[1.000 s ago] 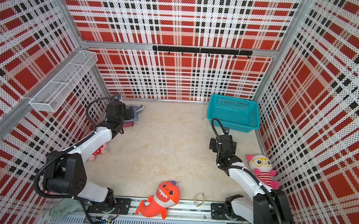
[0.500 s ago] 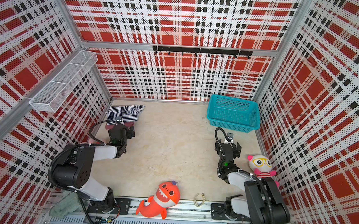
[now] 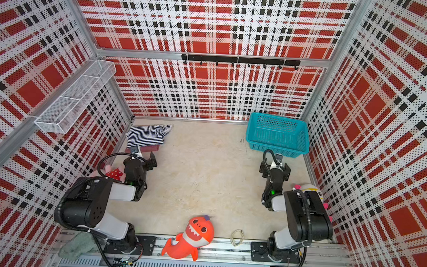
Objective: Fold and stack tank tops
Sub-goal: Reset both arms
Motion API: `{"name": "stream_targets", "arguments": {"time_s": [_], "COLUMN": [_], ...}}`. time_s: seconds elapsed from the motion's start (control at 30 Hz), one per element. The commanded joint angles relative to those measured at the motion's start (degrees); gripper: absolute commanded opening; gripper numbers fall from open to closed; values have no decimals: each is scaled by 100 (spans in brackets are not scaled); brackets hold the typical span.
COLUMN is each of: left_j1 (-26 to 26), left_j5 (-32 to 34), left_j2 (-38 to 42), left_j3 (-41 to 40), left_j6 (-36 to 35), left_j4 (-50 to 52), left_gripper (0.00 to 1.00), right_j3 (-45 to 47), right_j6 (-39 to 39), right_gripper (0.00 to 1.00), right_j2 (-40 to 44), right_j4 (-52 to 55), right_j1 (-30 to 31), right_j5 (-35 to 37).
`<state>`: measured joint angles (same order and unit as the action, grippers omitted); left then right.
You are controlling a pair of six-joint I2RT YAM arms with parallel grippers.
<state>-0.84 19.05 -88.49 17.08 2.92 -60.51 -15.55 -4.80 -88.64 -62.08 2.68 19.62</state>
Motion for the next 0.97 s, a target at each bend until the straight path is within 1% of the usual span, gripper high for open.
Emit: {"name": "stream_targets", "arguments": {"time_s": [0.0, 0.03, 0.07, 0.13, 0.2, 0.23, 0.3, 0.37, 0.4, 0.47, 0.73, 0.93], "left_j1": [51, -38, -48, -75, -78, -85, -83, -83, -84, -83, -89, -87], "left_j5": [-41, 103, 105, 140, 169, 176, 178, 178, 178, 178, 178, 178], "left_j2": [-102, -190, -172, -162, -151, -149, -159, -151, -154, -157, -151, -159], "left_j3": [-455, -484, -494, -508, -530, -539, -539, -539, -539, -548, -539, -548], "left_j6": [77, 6, -2, 3, -2, -7, -11, -11, -13, -11, -11, -11], "left_j4": [-1793, -1966, -1946, -1970, -2007, -2017, -2017, -2018, -2026, -2026, -2026, -2026], "left_gripper": [98, 98, 98, 98, 98, 98, 98, 98, 98, 98, 98, 98], "right_j3": [81, 66, 107, 133, 318, 342, 242, 65, -37, -10, -88, 5], "right_j6": [-189, -180, -115, -191, -154, -127, -205, -95, -56, -6, -4, 26], "right_gripper": [100, 100, 100, 100, 100, 100, 100, 100, 100, 100, 100, 100], "right_j2": [-6, -41, -172, -26, -143, -187, -75, -151, -112, -167, -162, -146], "right_j4": [-515, -569, -890, -661, -1250, -1376, -937, -754, -474, -663, -472, -645], "right_j1": [-61, -72, -74, -74, -70, -74, -64, -17, 2, 22, 31, 82], "right_j5": [-525, -520, -535, -487, -461, -408, -398, -358, -426, -425, -402, -274]}}
